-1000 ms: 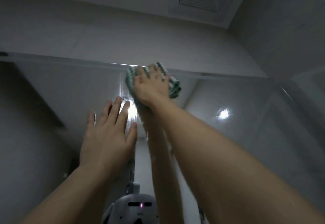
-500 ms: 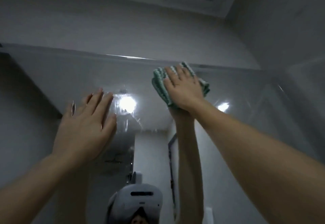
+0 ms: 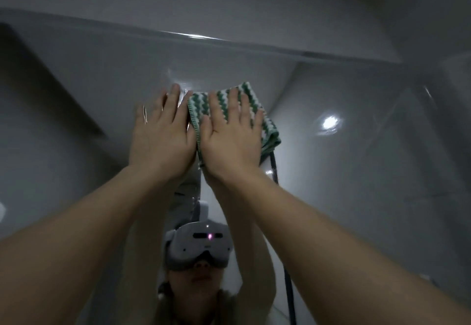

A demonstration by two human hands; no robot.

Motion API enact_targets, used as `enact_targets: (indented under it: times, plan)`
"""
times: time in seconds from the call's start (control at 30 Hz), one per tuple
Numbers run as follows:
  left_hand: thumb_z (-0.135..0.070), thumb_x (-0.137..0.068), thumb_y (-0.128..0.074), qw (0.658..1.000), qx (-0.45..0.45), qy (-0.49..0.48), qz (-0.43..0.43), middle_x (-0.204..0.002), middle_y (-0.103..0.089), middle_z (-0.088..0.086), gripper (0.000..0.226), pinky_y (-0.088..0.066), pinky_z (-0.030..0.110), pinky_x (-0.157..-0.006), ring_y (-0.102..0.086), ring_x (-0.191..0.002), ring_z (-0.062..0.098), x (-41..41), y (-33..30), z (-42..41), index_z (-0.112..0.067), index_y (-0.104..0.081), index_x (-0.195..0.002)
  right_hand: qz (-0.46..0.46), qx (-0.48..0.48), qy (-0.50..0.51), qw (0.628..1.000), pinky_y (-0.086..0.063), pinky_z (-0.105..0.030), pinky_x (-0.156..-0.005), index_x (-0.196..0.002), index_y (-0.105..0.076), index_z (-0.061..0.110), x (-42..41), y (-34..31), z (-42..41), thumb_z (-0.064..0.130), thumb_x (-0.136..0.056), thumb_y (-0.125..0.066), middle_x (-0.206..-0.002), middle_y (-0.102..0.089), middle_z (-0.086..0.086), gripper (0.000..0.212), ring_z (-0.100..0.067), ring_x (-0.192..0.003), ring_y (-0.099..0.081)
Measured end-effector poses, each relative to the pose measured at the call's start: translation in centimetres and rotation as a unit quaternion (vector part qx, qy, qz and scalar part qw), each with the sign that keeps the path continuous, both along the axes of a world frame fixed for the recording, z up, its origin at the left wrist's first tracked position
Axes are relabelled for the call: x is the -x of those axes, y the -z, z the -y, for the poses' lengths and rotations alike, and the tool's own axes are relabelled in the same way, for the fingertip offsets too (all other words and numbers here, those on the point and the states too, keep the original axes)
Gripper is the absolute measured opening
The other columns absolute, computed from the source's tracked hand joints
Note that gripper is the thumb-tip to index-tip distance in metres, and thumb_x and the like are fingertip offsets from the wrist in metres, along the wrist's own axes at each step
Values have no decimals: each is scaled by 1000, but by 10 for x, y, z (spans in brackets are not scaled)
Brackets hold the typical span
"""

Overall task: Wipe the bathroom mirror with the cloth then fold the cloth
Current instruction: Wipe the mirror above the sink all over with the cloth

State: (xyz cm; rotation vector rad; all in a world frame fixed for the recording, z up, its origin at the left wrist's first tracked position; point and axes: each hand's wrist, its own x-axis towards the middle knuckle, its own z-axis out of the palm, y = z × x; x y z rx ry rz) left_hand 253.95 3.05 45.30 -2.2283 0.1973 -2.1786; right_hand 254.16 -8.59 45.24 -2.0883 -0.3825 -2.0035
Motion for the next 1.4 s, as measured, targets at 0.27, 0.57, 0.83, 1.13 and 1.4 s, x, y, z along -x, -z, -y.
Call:
enact_targets:
  times: [0.27,0.57,0.83,1.13,1.4]
  plan:
    - [-32,-101,-18,999,20,28,-1,-159,-3,2,55,0,45,-116,-2,-145,20,1,17,4,-14,-7,-151,-21,129,23,991,10,-40,-117,-149,-1,39,2,11,48,47,-101,-14,-159,7,4,50,-12,-145,10]
    - [-39,-96,-13,999,10,44,0,-157,-11,6,61,0,44,-115,-7,-145,20,1,64,3,-10,-15,-149,-29,-70,59,995,4,-41,-117,-149,-5,37,-13,58,168,48,-98,-13,-160,0,3,53,-13,-146,3]
    - [-38,-99,-11,998,26,40,-30,-158,-4,3,58,3,45,-117,0,-145,18,4,104,4,-13,-7,-151,-99,-219,50,969,8,-46,-117,-151,2,28,-3,88,122,40,-102,-14,-159,9,-6,52,-22,-146,10]
    - [-37,-97,-17,998,36,39,-17,-158,-10,7,60,4,43,-114,-6,-145,22,0,133,5,-8,-13,-150,-32,19,1,999,-2,-51,-117,-150,-16,24,0,194,9,40,-98,-18,-158,-8,-10,55,-26,-146,-3]
    - [-35,-98,-21,999,28,41,-21,-158,-10,9,59,0,46,-115,-6,-145,24,7,148,4,-7,-12,-150,-11,135,41,990,-10,-48,-116,-149,-25,27,1,201,66,41,-99,-25,-157,-18,-5,52,-21,-145,-12]
